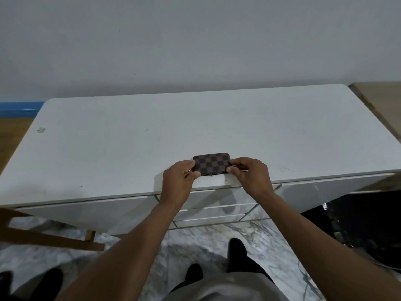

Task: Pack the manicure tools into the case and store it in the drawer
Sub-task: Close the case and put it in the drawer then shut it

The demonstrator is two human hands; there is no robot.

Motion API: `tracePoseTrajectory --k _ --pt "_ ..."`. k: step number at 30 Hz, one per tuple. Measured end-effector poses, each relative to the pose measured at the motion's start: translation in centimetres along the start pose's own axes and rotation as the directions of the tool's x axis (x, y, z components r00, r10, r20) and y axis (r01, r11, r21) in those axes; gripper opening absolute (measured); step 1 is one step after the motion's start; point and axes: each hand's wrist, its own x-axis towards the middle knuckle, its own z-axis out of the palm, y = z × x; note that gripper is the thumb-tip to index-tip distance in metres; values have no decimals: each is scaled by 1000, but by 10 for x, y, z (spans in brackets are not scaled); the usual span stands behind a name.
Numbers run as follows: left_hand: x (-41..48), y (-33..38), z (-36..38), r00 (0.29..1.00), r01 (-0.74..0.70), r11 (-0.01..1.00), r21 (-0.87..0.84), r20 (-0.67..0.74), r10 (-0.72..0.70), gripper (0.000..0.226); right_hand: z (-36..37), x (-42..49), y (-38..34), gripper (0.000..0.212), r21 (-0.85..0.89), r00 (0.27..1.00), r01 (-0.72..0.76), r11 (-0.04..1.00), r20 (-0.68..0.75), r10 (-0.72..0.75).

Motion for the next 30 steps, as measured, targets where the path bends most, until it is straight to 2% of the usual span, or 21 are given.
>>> tracePoseTrajectory --k 7,13,22,24,26,28,29,30 --pt "7 1 1 998 -2 995 97 66 -5 39 6 -3 -4 22 -105 1000 -15 994 -20 13" --pt "8 -1 2 997 44 996 75 55 -48 40 8 -2 -6 22 -152 999 -21 988 -34 16" --pt "7 -1 2 999 29 995 96 41 -33 38 8 -3 -10 15 -180 999 -5 984 -32 -1" --pt "6 1 3 999 16 994 106 45 -21 34 10 -4 -10 15 -170 999 -5 985 -44 -2" --pt "4 4 3 999 -7 993 119 45 2 15 12 -3 -11 16 -162 998 -5 987 -67 -6" --pt "5 4 4 999 -30 989 142 39 24 30 13 -2 -12 16 -163 997 -6 987 -79 -7" --pt "4 5 5 999 -30 990 138 39 24 30 14 -3 -12 16 -166 997 -8 986 -82 -6" --pt "5 4 5 999 -20 990 142 46 14 18 14 -4 -12 17 -171 996 -10 985 -86 -5"
